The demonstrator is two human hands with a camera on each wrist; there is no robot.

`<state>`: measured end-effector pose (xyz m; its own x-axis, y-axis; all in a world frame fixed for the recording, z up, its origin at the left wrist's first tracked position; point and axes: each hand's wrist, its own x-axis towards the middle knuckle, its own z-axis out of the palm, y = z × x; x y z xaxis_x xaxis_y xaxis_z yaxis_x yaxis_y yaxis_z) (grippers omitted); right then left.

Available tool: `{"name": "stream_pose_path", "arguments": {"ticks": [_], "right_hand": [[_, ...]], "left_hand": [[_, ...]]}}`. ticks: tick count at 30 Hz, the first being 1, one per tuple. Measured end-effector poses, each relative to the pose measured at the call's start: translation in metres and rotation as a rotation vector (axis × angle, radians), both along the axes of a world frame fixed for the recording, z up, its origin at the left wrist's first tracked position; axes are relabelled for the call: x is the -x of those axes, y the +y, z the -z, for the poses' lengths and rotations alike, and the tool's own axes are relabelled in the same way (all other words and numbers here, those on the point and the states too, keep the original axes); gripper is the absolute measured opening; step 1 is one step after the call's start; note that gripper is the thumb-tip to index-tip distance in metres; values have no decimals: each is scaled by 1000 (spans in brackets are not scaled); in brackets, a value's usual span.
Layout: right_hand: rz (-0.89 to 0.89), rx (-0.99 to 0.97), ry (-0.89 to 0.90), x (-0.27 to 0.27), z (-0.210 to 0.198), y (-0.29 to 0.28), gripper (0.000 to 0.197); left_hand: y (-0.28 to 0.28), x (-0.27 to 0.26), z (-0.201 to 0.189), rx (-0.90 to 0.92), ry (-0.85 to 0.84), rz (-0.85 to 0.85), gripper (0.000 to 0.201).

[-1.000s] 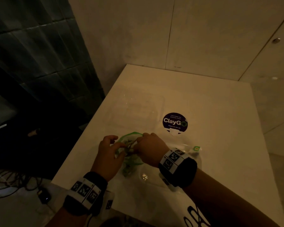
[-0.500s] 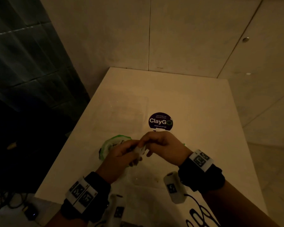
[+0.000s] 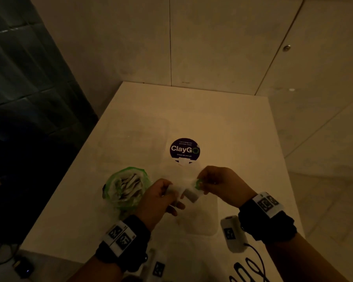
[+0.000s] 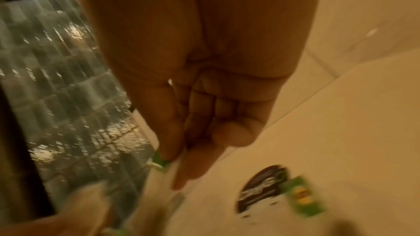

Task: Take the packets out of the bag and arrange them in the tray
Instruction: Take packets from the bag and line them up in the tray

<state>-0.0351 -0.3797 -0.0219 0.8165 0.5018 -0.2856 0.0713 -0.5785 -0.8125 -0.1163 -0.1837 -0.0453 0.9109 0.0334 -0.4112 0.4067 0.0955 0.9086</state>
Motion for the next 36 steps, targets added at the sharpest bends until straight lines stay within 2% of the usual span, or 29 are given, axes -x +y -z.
{"name": "stream_pose_path", "arguments": {"ticks": [3,5,9,12,15,17,22,28,30,34,36], "right_hand": [[28,245,-19,-14,17,-18,12],[6,362,17,-21,29,-23,18],[-87,507,21,-31,48,-19,21],[-128,603,-76,-37,56,-14,20],[-165,701,-176,-41,57,-11,24],[-160,732,-210,-44,58,-9,25],[-144,764,-235,-47,63,-8,25],[-141,749,-261,-47,68,-12,25],[-143,739,-273,-47,69,-14,25],[-142,726,-274,-50,70,-17,26],[-135,710,-269,-51,71,-18,27]], "left_hand": [[-2,-3,12,0,43,-12,23],[-6,-4,17,-10,71,18,27],[-17,-10,27,-31,110,53,22],[-27,-19,33,-45,134,72,25],[-40,-28,38,-105,135,128,14],[-48,-34,43,-230,99,154,3],[-65,-48,54,-495,20,104,24],[-84,-61,66,-515,115,88,26],[-88,-63,69,-549,128,90,24],[-92,-69,72,-576,155,79,33],[-93,-71,72,-595,149,88,30]]}}
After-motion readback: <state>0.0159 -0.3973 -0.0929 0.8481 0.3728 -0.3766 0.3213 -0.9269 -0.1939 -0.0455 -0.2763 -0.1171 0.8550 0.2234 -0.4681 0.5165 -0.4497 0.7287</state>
